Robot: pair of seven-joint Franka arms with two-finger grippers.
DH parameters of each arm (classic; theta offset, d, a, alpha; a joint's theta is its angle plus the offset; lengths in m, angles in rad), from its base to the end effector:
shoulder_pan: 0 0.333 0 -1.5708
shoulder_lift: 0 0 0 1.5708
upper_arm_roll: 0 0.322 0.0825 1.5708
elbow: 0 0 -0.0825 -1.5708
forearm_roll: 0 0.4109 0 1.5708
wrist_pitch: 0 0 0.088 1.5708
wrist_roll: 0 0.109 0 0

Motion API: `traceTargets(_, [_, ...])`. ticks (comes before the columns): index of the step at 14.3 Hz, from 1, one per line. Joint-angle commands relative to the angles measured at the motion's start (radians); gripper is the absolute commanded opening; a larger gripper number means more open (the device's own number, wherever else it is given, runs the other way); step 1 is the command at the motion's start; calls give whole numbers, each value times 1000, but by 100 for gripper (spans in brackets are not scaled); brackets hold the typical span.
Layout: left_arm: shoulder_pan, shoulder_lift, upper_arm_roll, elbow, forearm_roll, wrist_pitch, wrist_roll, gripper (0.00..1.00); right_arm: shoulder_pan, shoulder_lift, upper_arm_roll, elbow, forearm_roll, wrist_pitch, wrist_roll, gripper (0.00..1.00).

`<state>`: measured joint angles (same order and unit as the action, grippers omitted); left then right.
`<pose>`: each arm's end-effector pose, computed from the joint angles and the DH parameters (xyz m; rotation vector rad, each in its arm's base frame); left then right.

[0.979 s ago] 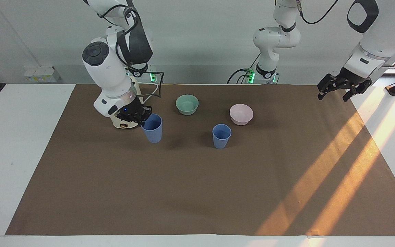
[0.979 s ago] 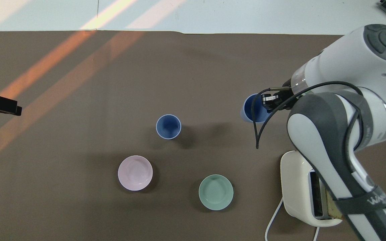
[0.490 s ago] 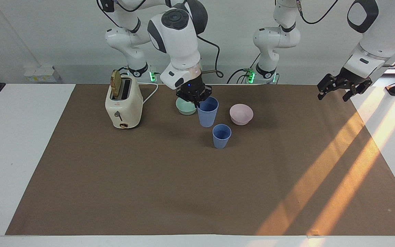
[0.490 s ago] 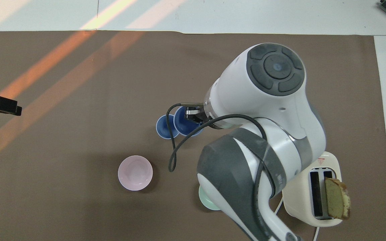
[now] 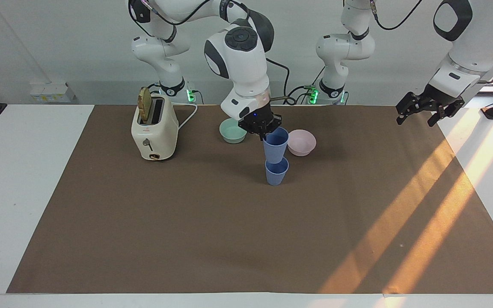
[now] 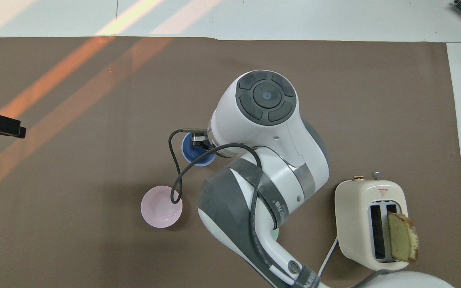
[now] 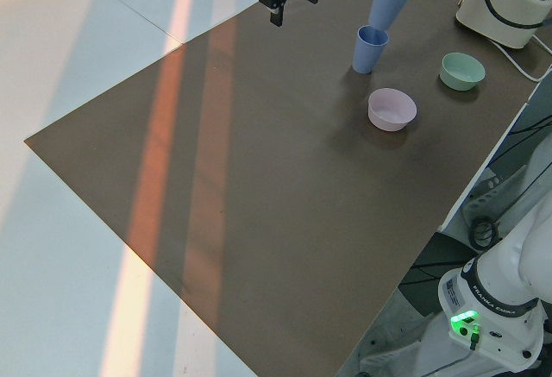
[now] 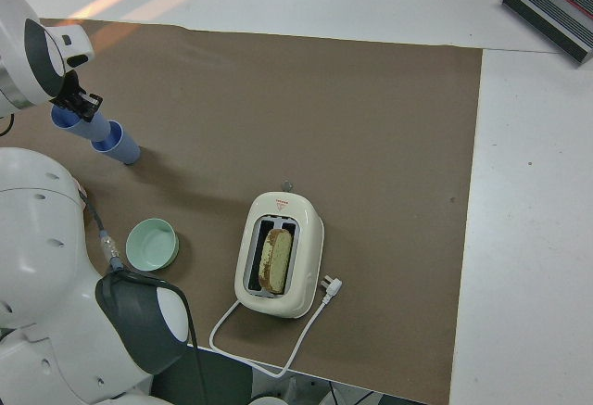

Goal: Stack blue cups with both arms
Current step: 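Open the right gripper to release the cup onto the stack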

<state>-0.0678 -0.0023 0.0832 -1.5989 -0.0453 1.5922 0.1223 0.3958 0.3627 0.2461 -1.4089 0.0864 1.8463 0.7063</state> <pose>0.5822 0.0042 0.6178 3.0916 -0.1637 -0.0020 0.5757 0.4065 0.5089 -2.9512 0.1529 0.0586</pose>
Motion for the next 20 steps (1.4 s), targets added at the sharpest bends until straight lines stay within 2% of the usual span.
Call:
traceTargets(1, [2, 12, 1, 25, -11, -23, 4, 100, 5, 16, 1, 10, -33, 28, 22, 0])
traceTargets(4, [5, 12, 1, 25, -10, -24, 5, 100, 5, 16, 1, -39, -42, 59, 22, 0])
traceTargets(12, [3, 12, 1, 25, -8, -24, 5, 100, 18, 45, 1, -41, -48, 96, 25, 0])
traceTargets(13, [2, 12, 1, 25, -8, -24, 5, 100, 18, 45, 1, -41, -53, 94, 25, 3])
traceTargets(14, [2, 12, 1, 25, -8, -24, 5, 100, 17, 47, 1, -42, -56, 94, 21, 99])
traceTargets(20, [3, 12, 1, 25, -8, -24, 5, 100, 12, 39, -2, -27, -93, 62, 12, 100])
